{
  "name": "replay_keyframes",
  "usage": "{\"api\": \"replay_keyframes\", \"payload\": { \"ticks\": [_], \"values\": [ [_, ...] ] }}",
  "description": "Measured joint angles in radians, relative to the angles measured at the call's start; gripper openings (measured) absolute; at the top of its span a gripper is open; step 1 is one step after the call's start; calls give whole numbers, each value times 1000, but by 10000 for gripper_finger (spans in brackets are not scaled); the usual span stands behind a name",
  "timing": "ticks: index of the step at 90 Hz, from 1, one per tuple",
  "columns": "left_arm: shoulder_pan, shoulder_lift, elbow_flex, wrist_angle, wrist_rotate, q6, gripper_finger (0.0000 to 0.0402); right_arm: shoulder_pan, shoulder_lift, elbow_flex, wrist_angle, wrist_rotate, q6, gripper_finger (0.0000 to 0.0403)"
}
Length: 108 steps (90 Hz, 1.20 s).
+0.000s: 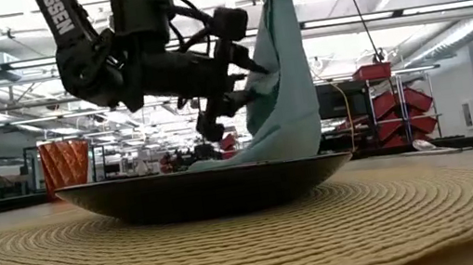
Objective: Set table place
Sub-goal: Fold the blue napkin
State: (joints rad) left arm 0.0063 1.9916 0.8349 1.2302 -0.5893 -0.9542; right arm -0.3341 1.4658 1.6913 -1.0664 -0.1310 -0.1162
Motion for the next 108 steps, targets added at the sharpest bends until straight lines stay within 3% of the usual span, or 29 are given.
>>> {"api": "replay_keyframes", "payload": {
  "ticks": [26, 47, 82, 108],
  "values": [
    [-14, 0, 0, 87, 36, 81, 132, -6, 0, 0, 0, -1, 0, 0],
    [-34, -1, 0, 153, 38, 183, 12, -28, 0, 0, 0, -1, 3, 0],
    [-60, -17, -3, 229, 38, 309, 1, -33, 0, 0, -7, -1, 3, 0],
    [-100, -205, -11, 190, 24, 544, 0, -34, -20, 0, -17, 33, 0, 0]
  ]
}}
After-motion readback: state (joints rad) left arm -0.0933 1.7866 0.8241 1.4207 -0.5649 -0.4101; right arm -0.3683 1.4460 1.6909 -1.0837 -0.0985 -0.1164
